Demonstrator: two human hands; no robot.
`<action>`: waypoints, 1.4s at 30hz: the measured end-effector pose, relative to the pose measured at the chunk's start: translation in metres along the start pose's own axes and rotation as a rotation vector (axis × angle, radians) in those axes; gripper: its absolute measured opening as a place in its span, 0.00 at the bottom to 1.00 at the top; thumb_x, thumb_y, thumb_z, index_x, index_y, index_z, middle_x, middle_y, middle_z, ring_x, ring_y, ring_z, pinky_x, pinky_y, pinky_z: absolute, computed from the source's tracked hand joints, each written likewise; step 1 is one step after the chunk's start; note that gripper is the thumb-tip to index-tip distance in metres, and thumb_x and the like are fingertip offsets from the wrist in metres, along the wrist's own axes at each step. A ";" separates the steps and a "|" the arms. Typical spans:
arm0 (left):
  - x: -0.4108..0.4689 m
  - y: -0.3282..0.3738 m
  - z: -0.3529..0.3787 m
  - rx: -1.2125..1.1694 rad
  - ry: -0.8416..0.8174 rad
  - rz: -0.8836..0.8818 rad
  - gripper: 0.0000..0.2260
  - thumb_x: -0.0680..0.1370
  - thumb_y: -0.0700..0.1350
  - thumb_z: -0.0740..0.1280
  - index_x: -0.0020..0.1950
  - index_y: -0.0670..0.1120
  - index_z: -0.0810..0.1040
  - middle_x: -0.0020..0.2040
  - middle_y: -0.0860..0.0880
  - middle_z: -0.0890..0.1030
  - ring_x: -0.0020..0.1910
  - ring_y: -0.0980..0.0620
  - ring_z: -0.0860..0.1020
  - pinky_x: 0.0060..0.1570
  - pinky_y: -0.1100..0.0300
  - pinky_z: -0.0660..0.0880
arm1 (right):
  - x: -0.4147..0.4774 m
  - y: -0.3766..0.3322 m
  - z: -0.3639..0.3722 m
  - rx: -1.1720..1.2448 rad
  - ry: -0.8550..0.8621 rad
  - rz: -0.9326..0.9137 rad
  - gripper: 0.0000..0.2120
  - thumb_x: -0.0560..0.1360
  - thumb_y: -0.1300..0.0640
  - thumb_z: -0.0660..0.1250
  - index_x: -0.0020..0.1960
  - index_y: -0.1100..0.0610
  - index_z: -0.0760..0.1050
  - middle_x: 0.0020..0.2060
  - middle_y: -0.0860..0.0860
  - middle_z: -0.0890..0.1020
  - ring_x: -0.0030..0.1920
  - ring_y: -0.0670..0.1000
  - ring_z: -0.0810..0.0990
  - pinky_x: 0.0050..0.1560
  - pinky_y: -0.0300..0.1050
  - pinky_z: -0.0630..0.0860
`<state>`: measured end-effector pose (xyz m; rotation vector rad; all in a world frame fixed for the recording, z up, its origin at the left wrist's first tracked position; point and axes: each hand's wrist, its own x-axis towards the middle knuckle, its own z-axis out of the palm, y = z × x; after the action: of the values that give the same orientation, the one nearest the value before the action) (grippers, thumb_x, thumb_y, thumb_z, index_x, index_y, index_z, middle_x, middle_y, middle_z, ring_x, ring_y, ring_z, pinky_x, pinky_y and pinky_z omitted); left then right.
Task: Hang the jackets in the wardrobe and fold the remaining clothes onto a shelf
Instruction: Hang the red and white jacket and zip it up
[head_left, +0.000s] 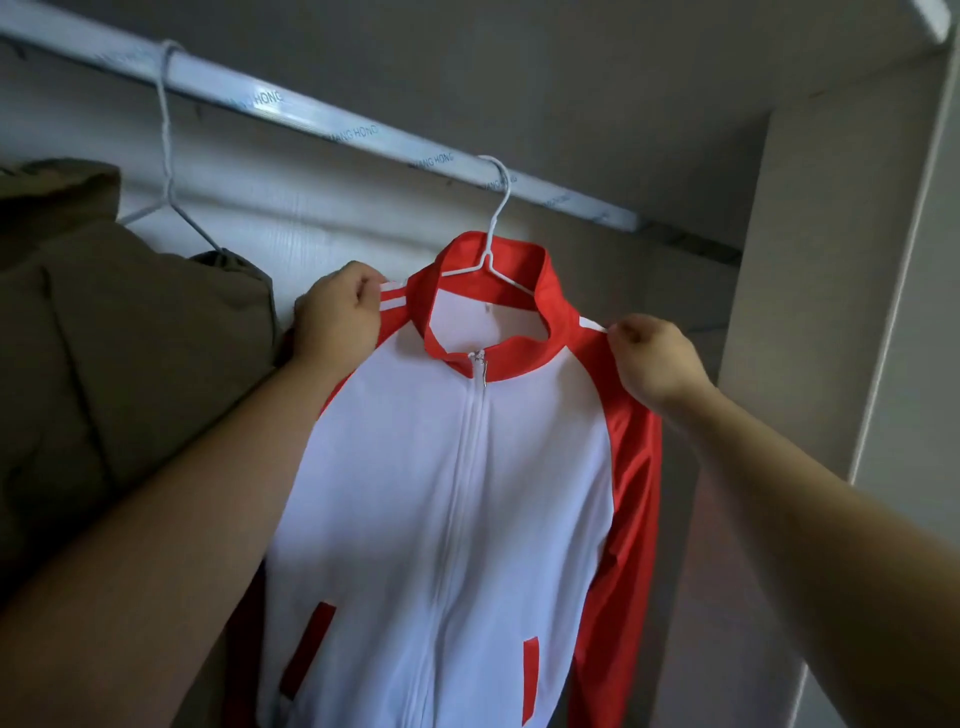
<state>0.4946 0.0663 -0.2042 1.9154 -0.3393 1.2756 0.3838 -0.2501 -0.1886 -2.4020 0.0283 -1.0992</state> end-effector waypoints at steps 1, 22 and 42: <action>-0.001 -0.007 -0.002 -0.026 0.018 0.009 0.11 0.82 0.44 0.60 0.56 0.44 0.81 0.52 0.46 0.84 0.52 0.44 0.80 0.55 0.53 0.76 | 0.001 0.003 0.001 0.038 -0.004 -0.008 0.12 0.81 0.56 0.59 0.52 0.59 0.80 0.49 0.57 0.83 0.51 0.62 0.80 0.49 0.47 0.73; 0.019 -0.037 -0.026 -0.088 -0.115 -0.097 0.21 0.84 0.46 0.61 0.32 0.47 0.60 0.29 0.47 0.62 0.31 0.48 0.63 0.35 0.53 0.60 | 0.003 -0.015 0.033 -0.067 0.161 -0.099 0.12 0.83 0.51 0.59 0.57 0.55 0.77 0.51 0.57 0.79 0.55 0.64 0.76 0.56 0.60 0.74; 0.028 -0.009 0.005 0.002 -0.106 0.173 0.12 0.84 0.51 0.61 0.50 0.46 0.81 0.41 0.50 0.81 0.42 0.48 0.78 0.44 0.56 0.72 | 0.004 0.049 0.020 0.716 -0.227 0.583 0.30 0.76 0.31 0.61 0.60 0.55 0.81 0.51 0.53 0.87 0.50 0.56 0.86 0.57 0.50 0.80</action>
<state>0.5159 0.0742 -0.1848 1.9945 -0.5688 1.2866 0.4094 -0.2852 -0.2185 -1.6872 0.2070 -0.4486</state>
